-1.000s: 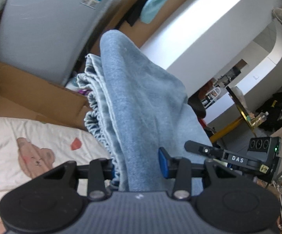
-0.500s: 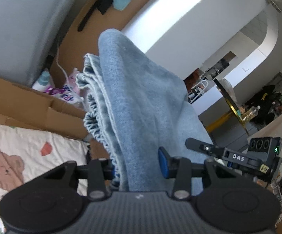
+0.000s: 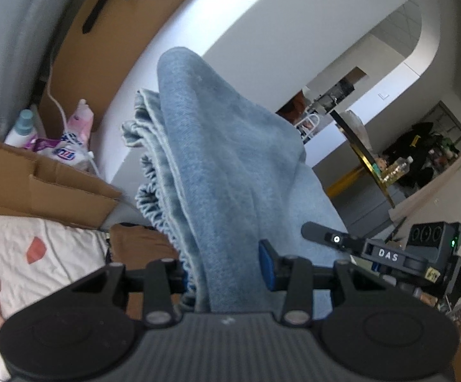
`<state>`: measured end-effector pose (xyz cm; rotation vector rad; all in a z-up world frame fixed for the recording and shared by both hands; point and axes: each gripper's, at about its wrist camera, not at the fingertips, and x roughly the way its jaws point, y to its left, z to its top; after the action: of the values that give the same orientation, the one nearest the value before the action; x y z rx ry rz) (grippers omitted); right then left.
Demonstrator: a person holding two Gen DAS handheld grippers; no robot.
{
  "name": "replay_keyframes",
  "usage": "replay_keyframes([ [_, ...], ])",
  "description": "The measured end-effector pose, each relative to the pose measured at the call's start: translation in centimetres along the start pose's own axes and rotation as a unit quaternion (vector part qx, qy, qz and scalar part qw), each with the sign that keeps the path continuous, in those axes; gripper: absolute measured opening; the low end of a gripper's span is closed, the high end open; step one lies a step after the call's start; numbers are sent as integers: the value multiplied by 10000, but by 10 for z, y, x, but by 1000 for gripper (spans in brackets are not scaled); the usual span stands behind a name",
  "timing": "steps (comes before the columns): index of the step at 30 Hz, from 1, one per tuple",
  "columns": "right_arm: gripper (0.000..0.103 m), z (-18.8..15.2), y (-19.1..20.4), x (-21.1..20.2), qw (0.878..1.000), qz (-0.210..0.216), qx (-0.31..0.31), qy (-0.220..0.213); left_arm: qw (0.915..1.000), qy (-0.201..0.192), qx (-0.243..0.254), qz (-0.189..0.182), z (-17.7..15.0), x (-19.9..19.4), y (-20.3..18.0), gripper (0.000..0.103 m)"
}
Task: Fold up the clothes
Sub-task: 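Lift the folded jeans stack off the duvet with both grippers and carry it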
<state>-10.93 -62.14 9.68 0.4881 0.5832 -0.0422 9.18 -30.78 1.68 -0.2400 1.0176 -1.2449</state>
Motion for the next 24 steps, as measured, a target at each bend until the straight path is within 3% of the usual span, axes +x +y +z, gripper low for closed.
replay_keyframes([
  [14, 23, -43, -81, 12, 9987, -414, 263, -126, 9991, 302, -11, -284, -30, 87, 27, 42],
  [24, 23, -80, -134, 51, 9976, -608, 321, -15, 9990, 382, 68, -227, -58, 144, 58, 43],
])
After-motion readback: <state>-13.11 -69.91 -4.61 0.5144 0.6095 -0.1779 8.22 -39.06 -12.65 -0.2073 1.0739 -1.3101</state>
